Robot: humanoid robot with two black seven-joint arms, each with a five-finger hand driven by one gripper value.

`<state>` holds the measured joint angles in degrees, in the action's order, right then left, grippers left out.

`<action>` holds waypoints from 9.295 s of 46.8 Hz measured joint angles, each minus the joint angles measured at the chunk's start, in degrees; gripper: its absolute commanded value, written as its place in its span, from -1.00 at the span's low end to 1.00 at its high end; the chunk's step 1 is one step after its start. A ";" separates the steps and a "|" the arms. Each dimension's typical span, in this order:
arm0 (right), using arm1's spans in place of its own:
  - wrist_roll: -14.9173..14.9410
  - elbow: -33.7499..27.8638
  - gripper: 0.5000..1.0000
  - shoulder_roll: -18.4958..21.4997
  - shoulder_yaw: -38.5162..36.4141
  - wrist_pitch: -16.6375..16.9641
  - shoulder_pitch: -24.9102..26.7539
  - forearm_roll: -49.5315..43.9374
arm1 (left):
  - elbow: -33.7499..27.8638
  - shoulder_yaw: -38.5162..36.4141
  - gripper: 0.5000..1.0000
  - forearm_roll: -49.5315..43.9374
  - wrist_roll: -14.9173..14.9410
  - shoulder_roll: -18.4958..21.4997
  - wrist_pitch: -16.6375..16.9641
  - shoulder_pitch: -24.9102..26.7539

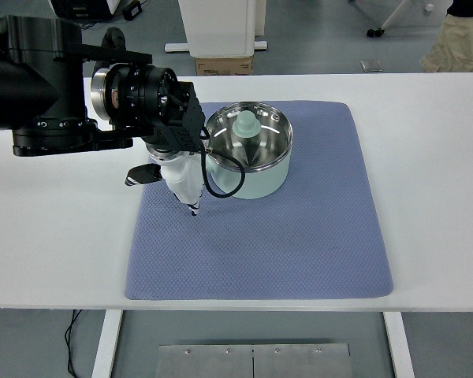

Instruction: Rotate green pot handle

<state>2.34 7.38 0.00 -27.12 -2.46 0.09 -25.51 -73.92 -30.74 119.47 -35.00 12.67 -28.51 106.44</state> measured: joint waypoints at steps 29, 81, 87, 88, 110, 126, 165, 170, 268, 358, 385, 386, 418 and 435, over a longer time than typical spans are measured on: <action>0.03 0.00 1.00 0.00 0.01 0.00 0.00 -0.02 | 1.23 -5.78 1.00 5.15 0.00 0.70 3.23 2.98; 0.03 0.00 1.00 0.00 0.02 0.00 0.00 0.00 | 5.03 -13.47 1.00 10.32 0.00 -1.45 9.01 3.07; 0.02 0.00 1.00 0.00 0.01 0.00 0.00 -0.01 | 5.18 -13.50 1.00 10.33 0.00 -1.50 9.06 3.03; 0.02 0.00 1.00 0.00 0.00 0.00 0.00 -0.01 | 5.18 -13.57 1.00 10.33 0.00 -1.50 9.06 3.01; 0.02 0.00 1.00 0.00 0.02 0.00 0.00 -0.01 | 5.61 -14.56 1.00 10.54 0.00 -1.28 11.61 3.80; 0.02 0.00 1.00 0.00 -0.01 0.00 0.00 0.01 | 4.60 -12.01 1.00 10.54 0.00 -0.64 12.87 5.03; 0.02 0.00 1.00 0.00 -0.02 0.00 0.00 -0.01 | 2.03 -8.74 1.00 10.53 0.00 0.70 13.41 5.44; 0.02 0.00 1.00 0.00 -0.01 0.00 -0.01 -0.01 | 2.02 -7.84 1.00 10.52 0.00 1.70 12.66 5.29; 0.03 0.00 1.00 0.00 0.01 0.00 0.01 -0.04 | 10.29 44.80 1.00 -18.97 0.01 -3.64 -6.49 -12.84; 0.01 0.00 1.00 0.00 0.03 0.00 0.01 -0.01 | 51.67 28.26 1.00 -140.87 14.07 -4.53 24.58 -39.00; 0.01 0.00 1.00 0.00 0.03 0.00 -0.01 -0.03 | 51.88 31.73 1.00 -146.51 13.89 -6.15 24.39 -45.42; 0.01 0.00 1.00 0.00 0.04 0.00 -0.01 -0.02 | 51.87 31.75 1.00 -146.48 13.89 -6.16 24.39 -45.48; 0.01 0.00 1.00 0.00 0.01 0.00 0.00 0.00 | 51.78 36.14 1.00 -145.44 13.17 -6.14 19.73 -47.28; 0.01 0.00 1.00 0.00 0.03 0.00 -0.01 -0.02 | 51.78 36.47 1.00 -145.32 13.08 -6.20 16.38 -48.60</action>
<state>2.36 7.38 0.00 -27.09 -2.46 0.08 -25.53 -22.14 5.72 -25.85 -21.91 6.47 -12.14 57.84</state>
